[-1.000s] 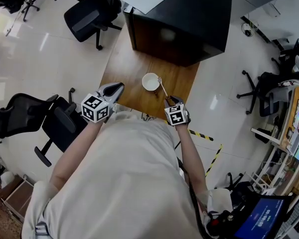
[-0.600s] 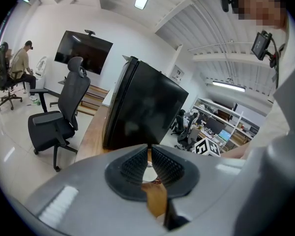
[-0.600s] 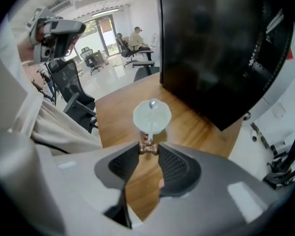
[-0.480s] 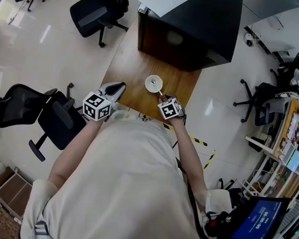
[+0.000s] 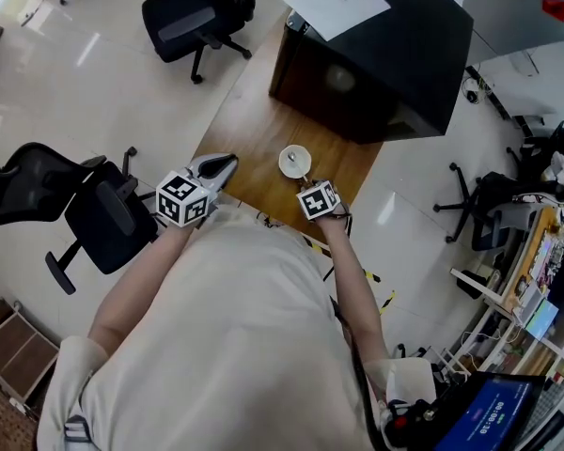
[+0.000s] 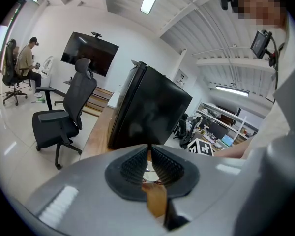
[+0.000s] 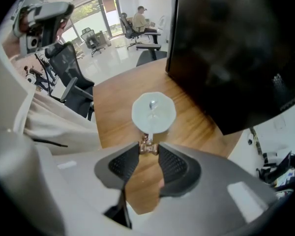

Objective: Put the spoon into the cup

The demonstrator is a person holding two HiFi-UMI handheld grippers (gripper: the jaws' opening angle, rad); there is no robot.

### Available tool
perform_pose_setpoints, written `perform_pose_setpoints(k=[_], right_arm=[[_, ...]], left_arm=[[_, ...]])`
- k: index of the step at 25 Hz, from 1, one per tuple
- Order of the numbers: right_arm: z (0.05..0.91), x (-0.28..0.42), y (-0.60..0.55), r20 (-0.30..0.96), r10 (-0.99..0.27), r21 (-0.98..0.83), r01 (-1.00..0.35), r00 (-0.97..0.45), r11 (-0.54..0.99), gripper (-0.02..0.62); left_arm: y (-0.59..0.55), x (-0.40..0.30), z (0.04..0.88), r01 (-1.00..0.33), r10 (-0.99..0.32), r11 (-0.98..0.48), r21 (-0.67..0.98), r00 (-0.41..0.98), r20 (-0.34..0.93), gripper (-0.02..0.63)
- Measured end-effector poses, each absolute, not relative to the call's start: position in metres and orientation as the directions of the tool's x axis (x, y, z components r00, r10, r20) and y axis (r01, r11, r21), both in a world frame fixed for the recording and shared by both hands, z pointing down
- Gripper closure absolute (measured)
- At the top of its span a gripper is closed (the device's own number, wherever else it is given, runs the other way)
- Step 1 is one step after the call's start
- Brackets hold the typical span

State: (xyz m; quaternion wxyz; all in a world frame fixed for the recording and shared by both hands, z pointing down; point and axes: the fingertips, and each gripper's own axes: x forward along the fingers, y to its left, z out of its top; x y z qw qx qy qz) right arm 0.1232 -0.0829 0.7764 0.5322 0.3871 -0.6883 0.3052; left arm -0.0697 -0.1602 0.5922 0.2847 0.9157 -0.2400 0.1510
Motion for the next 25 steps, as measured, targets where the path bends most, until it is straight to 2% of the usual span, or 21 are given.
perform_pose_setpoints(k=[4,8,13,17,20,25], right_arm=[[0.781,0.124,-0.081,0.981,-0.152,-0.028,-0.857,-0.123,0.515,0.468],[0.782,0.120,-0.092,0.979,-0.168,-0.010,-0.848,-0.116,0.530,0.468],[0.787,0.118,-0.086,0.990,-0.097,-0.034,-0.845,-0.102,0.533,0.468],[0.791,0.116,-0.089,0.990,-0.105,-0.023,-0.840,-0.094,0.542,0.468],[0.793,0.119,-0.084,0.995,-0.062,-0.036,-0.848,-0.080,0.528,0.468],[0.800,0.125,-0.092,0.993,-0.094,-0.009,-0.849,-0.069,0.529,0.468]], left_arm=[[-0.162,-0.072,0.593,-0.529,-0.361,-0.716,0.455,0.839,0.407,0.604],[-0.165,-0.076,0.593,-0.531,-0.367,-0.712,0.460,0.839,0.401,0.604],[-0.167,-0.080,0.594,-0.534,-0.374,-0.704,0.468,0.839,0.395,0.604],[-0.167,-0.083,0.595,-0.536,-0.378,-0.699,0.473,0.839,0.391,0.604],[-0.167,-0.085,0.595,-0.539,-0.382,-0.698,0.472,0.837,0.391,0.604],[-0.167,-0.083,0.593,-0.534,-0.378,-0.707,0.464,0.840,0.390,0.604]])
